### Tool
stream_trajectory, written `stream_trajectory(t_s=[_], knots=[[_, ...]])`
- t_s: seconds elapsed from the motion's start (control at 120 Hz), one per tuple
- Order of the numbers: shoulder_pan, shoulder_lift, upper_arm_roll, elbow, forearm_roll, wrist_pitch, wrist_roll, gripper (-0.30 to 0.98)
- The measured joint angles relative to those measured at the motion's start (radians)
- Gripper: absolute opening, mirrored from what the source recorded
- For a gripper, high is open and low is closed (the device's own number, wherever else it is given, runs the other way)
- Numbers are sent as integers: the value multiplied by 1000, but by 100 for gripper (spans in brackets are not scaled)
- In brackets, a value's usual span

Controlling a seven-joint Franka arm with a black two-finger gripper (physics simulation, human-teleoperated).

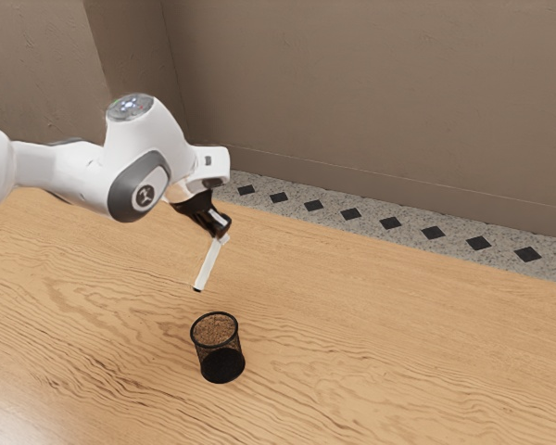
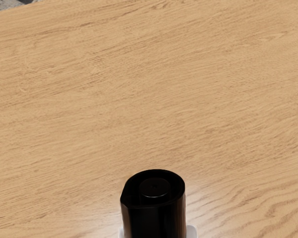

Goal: Put the marker into the pen holder.

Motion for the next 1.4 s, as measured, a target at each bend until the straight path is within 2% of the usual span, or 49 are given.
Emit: stream_trajectory(t_s=[0.208,0.358,0.5,0.783,1.067,1.267,1.3,1.4], knots=[[-102,41,-7,16,-5,5,-12,-10],[-71,71,-10,30,-11,7,-19,-10],[-92,83,-11,30,-20,10,-24,-10],[-86,9,-26,11,-19,6,-37,-10],[-95,-82,-54,-118,-15,-46,-69,-10],[-28,-87,-52,-202,-12,-68,-94,-10],[-24,-82,-52,-211,-11,-70,-98,-7],[-33,-70,-48,-211,-20,-80,-89,17]])
